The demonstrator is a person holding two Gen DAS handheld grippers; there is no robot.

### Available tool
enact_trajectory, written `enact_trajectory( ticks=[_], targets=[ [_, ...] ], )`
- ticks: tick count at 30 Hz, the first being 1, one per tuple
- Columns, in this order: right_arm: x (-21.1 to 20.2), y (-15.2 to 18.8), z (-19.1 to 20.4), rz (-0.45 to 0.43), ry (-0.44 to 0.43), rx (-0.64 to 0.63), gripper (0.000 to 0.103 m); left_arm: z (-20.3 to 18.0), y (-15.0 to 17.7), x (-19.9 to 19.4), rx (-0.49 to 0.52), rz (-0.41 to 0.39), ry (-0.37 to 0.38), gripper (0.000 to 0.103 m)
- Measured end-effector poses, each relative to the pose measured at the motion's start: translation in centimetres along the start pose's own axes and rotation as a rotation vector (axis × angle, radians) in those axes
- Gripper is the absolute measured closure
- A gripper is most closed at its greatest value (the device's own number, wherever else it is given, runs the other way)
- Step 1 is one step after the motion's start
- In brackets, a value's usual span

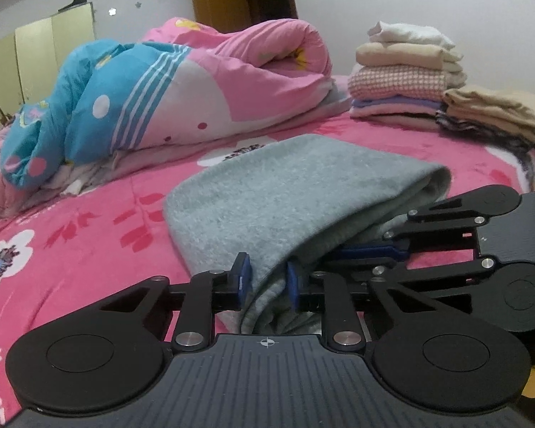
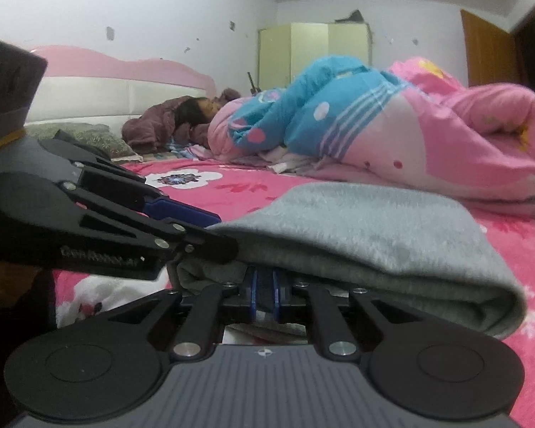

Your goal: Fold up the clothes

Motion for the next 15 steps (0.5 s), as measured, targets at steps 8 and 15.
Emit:
enact_trajectory(
  ticks=[8,15],
  targets=[
    [-1.5,0.3,-0.5,-0.032,0.000,-0.050,0.094,-1.6,-0.1,0.8,0.125,0.016,-0.034,0.070],
    [-1.6,0.9,-0.4,-0.040,-0.013,-0.081,0.094,-2.4,-0.2,0.7,0.214,0.009,-0.106,0.075]
  ],
)
Point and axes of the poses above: each gripper's, at about its wrist camera, not at the fingertips, and x roughly the way its jaws point, z to its left, y to its underside, the point moved 6 cm from there along x, roughly the way its jaws point, and after that the axes turned 13 degrees about x, right-handed, at the moved point
